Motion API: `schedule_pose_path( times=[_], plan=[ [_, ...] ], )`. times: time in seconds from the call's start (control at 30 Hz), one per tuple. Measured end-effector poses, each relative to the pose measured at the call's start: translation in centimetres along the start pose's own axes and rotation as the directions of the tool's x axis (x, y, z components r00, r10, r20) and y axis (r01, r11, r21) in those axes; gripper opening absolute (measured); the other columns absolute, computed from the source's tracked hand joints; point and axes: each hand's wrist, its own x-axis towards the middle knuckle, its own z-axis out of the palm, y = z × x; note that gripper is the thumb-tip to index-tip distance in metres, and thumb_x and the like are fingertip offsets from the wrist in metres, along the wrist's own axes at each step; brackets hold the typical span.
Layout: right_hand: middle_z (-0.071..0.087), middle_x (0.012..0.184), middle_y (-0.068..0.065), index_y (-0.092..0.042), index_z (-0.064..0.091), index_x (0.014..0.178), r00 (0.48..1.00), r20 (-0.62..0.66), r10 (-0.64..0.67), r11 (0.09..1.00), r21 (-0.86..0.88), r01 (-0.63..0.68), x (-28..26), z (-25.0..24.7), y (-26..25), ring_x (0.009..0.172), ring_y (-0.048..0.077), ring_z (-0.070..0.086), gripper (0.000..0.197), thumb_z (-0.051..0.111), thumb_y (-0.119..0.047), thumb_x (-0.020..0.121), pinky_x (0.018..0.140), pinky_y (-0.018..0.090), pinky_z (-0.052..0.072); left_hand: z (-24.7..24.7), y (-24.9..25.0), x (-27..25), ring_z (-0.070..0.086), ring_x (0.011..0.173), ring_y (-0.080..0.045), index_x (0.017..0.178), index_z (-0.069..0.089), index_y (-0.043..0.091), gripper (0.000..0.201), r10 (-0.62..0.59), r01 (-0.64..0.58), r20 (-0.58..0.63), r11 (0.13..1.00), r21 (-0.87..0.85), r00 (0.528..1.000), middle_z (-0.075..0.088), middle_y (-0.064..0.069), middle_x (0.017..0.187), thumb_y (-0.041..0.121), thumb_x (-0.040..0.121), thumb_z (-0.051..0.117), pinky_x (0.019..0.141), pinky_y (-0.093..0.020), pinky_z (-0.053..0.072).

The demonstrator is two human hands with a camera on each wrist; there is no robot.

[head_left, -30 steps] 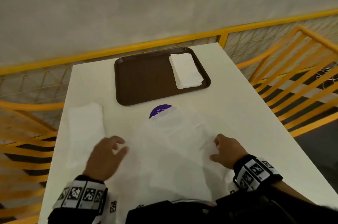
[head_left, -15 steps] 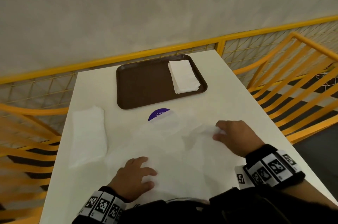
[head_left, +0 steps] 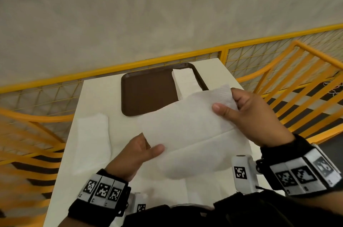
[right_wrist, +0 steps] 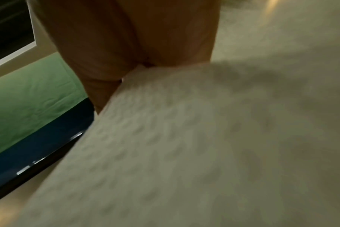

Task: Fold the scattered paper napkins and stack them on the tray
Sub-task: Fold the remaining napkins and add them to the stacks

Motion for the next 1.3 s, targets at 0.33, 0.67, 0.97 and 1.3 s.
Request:
schedule_pose_path(
  times=[0.33,0.67,0.97,1.3],
  plan=[
    [0.075,0.098,0.008,-0.009,0.07,0.103,0.932,0.255,0.256,0.911,0.258,-0.321,-0.4,1.0,3.6,0.091,0.027,0.072,0.025,0.07,-0.001,0.079,0.078,0.036,0.058,0.4,2.0,-0.6,0.07,0.087,-0.02,0.104,0.066,0.018,0.017,0.146,-0.157,-0.264,0.987,-0.02,0.953,0.075,-0.006,0.096,0.014,0.088,0.062,0.07,-0.029,0.058],
    [0.073,0.104,0.01,-0.012,0.072,0.106,0.943,0.288,0.168,0.904,0.335,-0.264,-0.3,1.1,4.4,0.099,0.031,0.068,0.036,0.069,-0.029,0.075,0.087,0.047,0.053,-1.6,2.8,-1.2,0.07,0.069,-0.014,0.072,0.078,0.021,0.024,0.138,-0.142,-0.229,0.99,-0.003,0.964,0.075,-0.002,0.078,-0.003,0.067,0.076,0.059,-0.021,0.056],
    [0.069,0.085,0.016,-0.007,0.074,0.072,0.915,0.34,0.218,0.874,0.348,-0.338,0.0,1.0,4.3,0.075,0.029,0.059,0.042,0.041,0.011,0.091,0.064,0.027,0.05,-2.4,3.7,-1.7,0.055,0.046,-0.007,0.07,0.068,0.004,0.035,0.073,-0.058,-0.256,0.996,0.064,0.964,0.069,-0.005,0.07,-0.015,0.089,0.045,0.044,-0.012,0.042],
    [0.069,0.085,-0.007,-0.019,0.07,0.085,0.81,0.315,-0.495,0.728,-0.359,0.584,-0.7,4.4,3.1,0.075,0.005,0.061,0.015,0.065,-0.005,0.08,0.072,0.017,0.049,-2.3,1.2,-1.6,0.047,0.116,0.005,0.128,0.042,0.04,0.062,0.265,-0.13,-0.075,0.676,0.725,0.961,0.042,0.027,0.131,0.044,0.074,0.073,0.093,-0.014,0.041]
  ],
)
